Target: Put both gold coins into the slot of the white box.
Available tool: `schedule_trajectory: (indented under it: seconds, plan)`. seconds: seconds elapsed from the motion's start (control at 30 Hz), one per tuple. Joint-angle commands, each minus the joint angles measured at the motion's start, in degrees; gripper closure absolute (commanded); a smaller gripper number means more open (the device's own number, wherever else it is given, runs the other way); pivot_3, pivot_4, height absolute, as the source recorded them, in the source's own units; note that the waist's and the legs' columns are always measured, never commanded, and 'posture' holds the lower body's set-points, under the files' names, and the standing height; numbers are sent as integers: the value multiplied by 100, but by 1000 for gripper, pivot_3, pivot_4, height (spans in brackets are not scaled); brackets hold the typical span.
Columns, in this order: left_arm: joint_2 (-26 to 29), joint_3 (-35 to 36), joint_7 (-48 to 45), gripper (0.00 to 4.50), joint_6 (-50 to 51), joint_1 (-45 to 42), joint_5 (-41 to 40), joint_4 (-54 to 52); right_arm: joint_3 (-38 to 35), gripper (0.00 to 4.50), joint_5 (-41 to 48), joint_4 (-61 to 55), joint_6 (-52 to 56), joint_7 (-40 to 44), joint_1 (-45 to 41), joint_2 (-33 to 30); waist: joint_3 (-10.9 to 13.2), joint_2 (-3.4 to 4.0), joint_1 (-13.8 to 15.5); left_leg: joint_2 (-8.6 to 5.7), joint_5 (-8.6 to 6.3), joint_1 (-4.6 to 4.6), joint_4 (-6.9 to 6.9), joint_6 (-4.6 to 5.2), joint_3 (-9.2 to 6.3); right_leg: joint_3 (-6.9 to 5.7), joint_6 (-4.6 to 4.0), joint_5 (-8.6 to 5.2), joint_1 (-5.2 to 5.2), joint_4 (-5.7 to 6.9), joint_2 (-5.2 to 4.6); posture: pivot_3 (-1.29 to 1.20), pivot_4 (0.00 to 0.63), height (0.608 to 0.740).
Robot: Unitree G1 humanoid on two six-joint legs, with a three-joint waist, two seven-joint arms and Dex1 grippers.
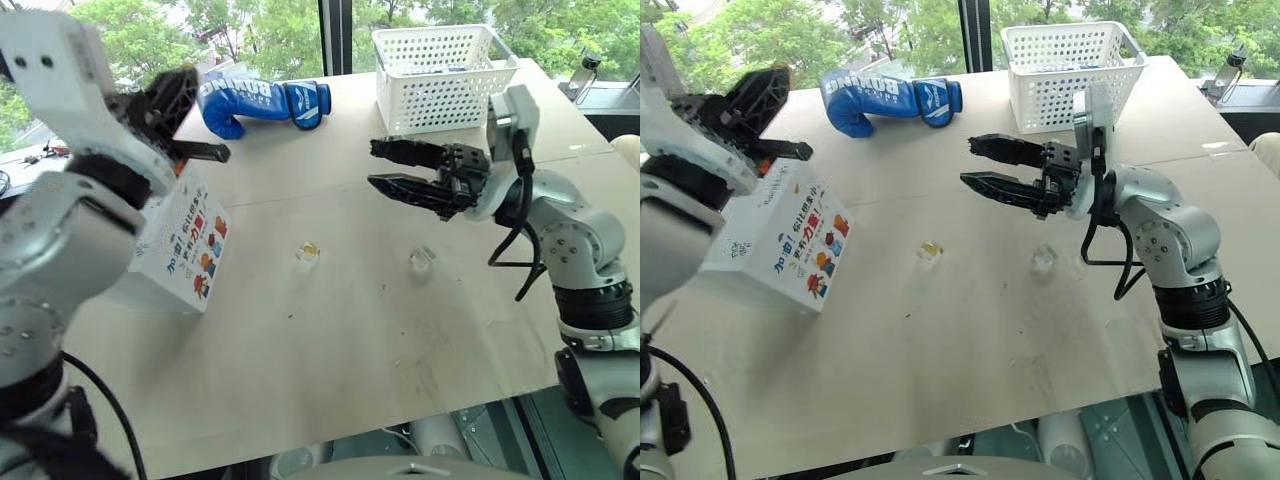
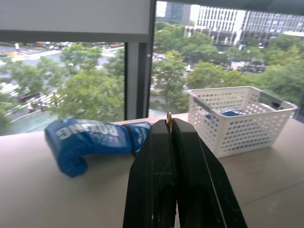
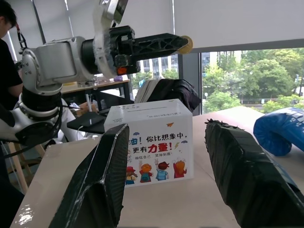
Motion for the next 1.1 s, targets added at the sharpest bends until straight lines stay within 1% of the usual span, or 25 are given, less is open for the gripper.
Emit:
schedule_trajectory:
  seconds: [0.03,0.07,0.13,0.2,0.27,0.47,0.57,0.77,1.1]
  plan:
    - [418,359,412,4500,290,281,-290,58,-81,1783,-63,-149,-72,159,-112,76,1,3,-28,-1,0,1,-2,0,1,2,0,0,0,-1,-2,0,150,721]
    - [472,460,411,4500,351,489,-305,64,-80,1783,-89,-143,-65,178,-119,104,1,5,-35,-2,0,2,-5,0,5,6,0,0,-2,-1,-2,0,150,721]
    - [538,725,254,4500,528,1049,-91,0,-99,1783,-94,-139,-31,192,-132,157,1,5,-37,0,0,2,-7,-1,4,6,0,0,-6,2,1,0,150,721]
    - [449,1182,-125,4500,702,1862,182,-145,-119,1783,-64,-192,34,177,-127,200,3,8,-53,2,1,2,-7,-3,5,7,0,0,-8,3,4,0,150,721]
    - [372,1599,-484,4500,766,2436,325,-236,-136,1783,-52,-236,93,166,-129,223,4,9,-49,5,1,0,-9,-5,8,10,-1,0,-16,6,7,0,150,721]
    - [330,2369,-1361,4500,995,3404,797,-232,-181,1783,60,-430,293,47,-154,286,3,8,-4,-1,2,-4,-5,-6,7,6,-2,0,-15,7,-1,0,150,721]
    - [281,2528,-1529,4500,1079,3585,933,-152,-191,1783,87,-508,365,-26,-166,332,3,8,-16,-2,2,-4,-5,-6,8,7,-2,0,-14,8,0,0,150,721]
    - [156,2581,-1753,4500,1196,3721,1039,-42,-187,1783,52,-512,380,-108,-180,431,3,8,-23,0,2,-3,-5,-6,7,7,-2,0,-14,10,-1,0,150,721]
    - [49,2850,-1988,4500,1457,3922,1445,41,-209,1783,-32,-470,313,-51,-56,455,1,11,-35,0,2,3,-4,-7,11,12,-2,0,-15,20,-1,0,150,721]
